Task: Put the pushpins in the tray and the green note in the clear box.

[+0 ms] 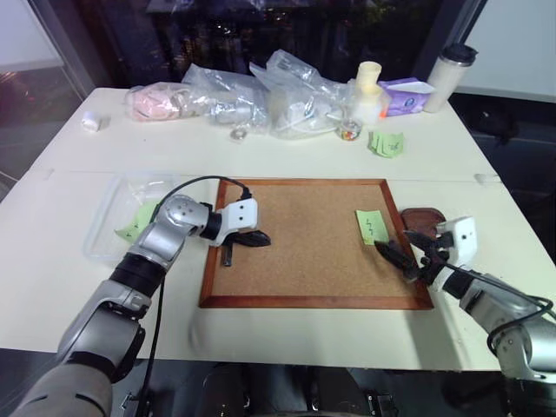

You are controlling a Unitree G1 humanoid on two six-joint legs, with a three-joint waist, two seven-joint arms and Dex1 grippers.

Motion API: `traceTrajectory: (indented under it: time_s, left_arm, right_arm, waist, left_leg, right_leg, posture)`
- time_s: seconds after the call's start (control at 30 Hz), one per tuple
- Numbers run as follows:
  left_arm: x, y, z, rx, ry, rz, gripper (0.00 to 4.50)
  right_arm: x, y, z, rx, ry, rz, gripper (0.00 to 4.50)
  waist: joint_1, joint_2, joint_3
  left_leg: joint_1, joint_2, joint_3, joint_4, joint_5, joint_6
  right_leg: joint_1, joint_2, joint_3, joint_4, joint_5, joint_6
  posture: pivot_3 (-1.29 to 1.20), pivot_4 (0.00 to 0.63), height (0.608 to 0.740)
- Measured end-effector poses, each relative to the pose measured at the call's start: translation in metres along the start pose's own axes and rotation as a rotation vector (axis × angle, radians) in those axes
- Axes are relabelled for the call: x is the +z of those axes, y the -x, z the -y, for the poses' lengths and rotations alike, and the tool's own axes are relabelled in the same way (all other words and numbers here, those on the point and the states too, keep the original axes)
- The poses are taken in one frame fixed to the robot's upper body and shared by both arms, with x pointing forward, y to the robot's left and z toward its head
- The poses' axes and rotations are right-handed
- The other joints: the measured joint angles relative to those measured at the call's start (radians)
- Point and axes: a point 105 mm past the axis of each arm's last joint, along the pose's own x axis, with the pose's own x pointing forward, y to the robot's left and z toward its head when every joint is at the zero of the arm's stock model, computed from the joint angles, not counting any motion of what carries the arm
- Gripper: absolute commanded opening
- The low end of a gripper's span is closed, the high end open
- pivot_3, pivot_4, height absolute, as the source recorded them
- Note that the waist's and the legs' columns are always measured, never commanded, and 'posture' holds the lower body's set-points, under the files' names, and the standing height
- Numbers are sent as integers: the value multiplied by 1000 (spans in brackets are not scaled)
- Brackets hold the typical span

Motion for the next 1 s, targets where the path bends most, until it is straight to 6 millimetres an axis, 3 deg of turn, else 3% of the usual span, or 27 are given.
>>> traceTrajectory:
  time_s: [0.13,0.23,0.43,0.5,0.83,1.0]
  left_arm:
    - [1,-1,0,-1,0,2,0]
    - [0,-1,0,-1,0,2,0]
    - [0,0,0,-1,0,2,0]
    - [0,0,0,0,0,1,0]
    - [0,0,1,-12,-54,-29,0]
    - [1,0,0,-27,-127,-74,0]
  right_arm:
    - [-5,-3,-2,-4,-30,6,4477]
    - [-9,-5,-3,-3,-27,-3,3717]
    - [-12,-6,0,-12,-23,-10,654]
    - [-10,-5,2,-22,-18,0,42]
    - [-8,-4,2,-41,-48,31,42]
    - [20,-4,-2,-49,-42,147,42]
  waist:
    - [0,0,0]
    - [0,0,0]
    - [0,0,0]
    - [0,0,0]
    - [-1,0,0]
    - [-4,3,-3]
  left_leg:
    - [0,0,0,0,0,0]
    - [0,0,0,0,0,0]
    - [0,0,0,0,0,0]
    - [0,0,0,0,0,0]
    - [0,0,0,0,0,0]
    - [2,1,0,-1,0,0]
  right_leg:
    - [0,0,0,0,0,0]
    - [0,0,0,0,0,0]
    - [0,0,0,0,0,0]
    - [0,0,0,0,0,0]
    - [0,0,0,0,0,0]
    - [1,0,0,0,0,0]
  posture:
    - [0,150,735]
    - [0,150,735]
    - [0,150,735]
    - [0,150,735]
    - [0,150,735]
    - [0,150,735]
